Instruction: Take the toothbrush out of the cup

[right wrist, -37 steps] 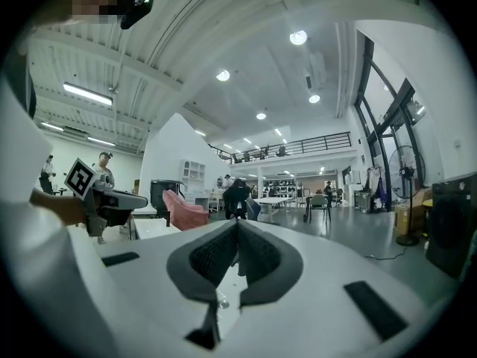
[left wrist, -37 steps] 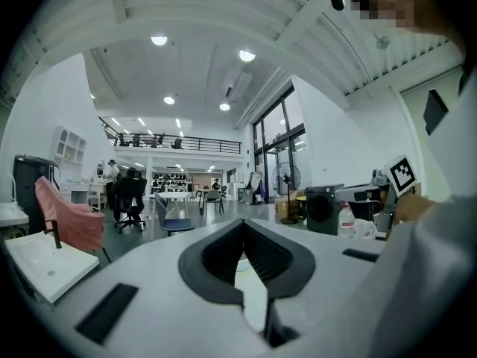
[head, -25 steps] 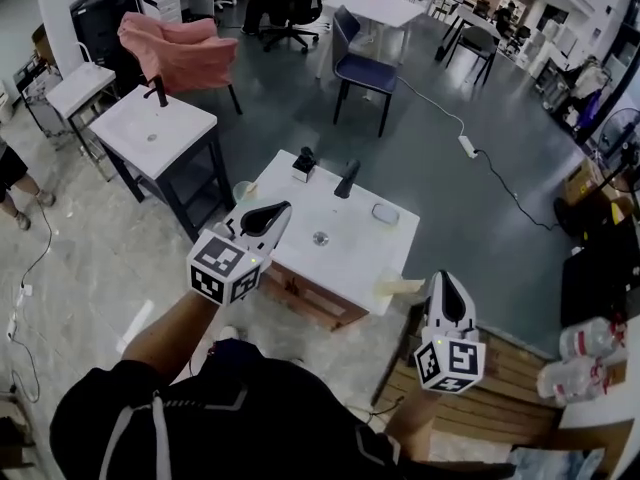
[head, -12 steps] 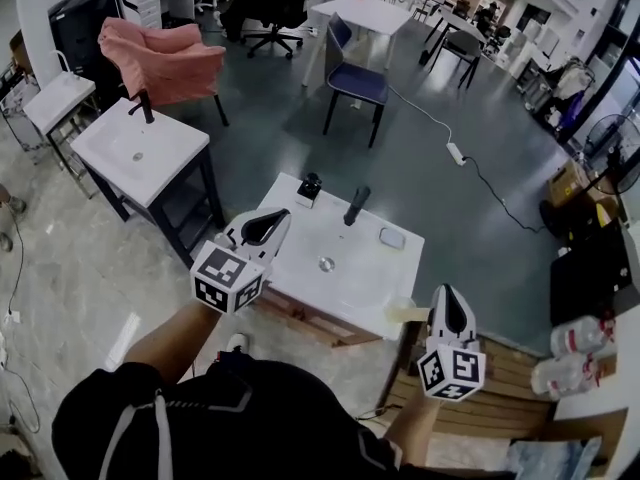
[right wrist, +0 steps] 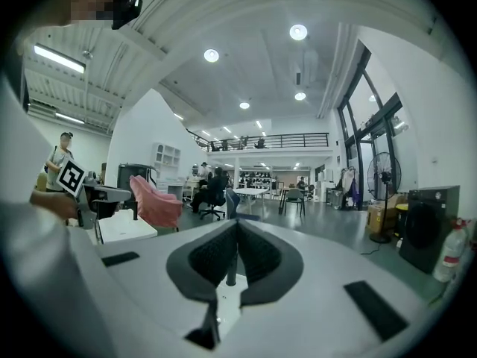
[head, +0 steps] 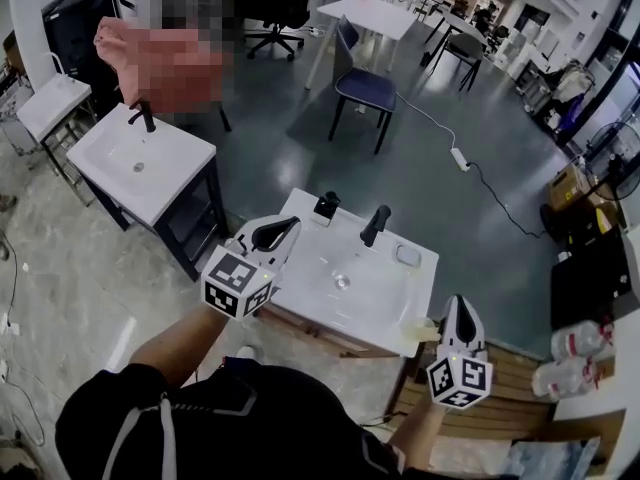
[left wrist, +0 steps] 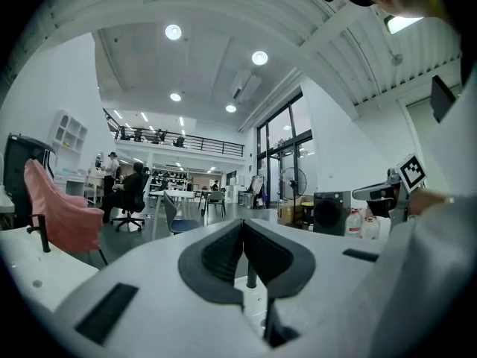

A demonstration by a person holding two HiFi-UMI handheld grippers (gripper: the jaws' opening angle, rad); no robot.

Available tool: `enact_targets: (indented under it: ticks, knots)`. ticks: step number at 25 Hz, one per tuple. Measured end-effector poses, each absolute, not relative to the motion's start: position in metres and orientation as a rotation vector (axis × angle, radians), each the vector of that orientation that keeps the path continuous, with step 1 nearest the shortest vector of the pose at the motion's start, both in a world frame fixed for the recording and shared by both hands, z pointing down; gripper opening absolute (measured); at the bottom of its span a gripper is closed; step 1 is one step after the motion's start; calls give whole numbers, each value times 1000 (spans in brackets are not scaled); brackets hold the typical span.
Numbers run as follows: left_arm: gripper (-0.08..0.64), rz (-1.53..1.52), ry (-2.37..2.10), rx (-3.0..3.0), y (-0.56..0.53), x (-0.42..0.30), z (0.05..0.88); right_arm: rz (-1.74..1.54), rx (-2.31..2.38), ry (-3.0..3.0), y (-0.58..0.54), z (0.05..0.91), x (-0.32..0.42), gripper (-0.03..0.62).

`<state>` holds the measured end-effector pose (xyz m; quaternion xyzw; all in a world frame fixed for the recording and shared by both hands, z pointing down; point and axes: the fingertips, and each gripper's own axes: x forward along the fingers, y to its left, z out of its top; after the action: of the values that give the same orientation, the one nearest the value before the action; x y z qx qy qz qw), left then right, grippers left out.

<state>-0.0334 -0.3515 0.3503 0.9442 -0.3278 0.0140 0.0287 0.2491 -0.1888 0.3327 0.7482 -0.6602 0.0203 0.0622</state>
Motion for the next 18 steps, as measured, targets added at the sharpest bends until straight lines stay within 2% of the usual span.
enact_targets:
  ticks: [10, 18]
  knots:
    - [5, 20, -884, 2947, -369, -34, 356, 80, 2429, -1832, -180, 340, 256, 14]
    - [5, 33, -693, 2969, -361, 5, 368, 179, 2573, -1660, -145, 373, 286, 85]
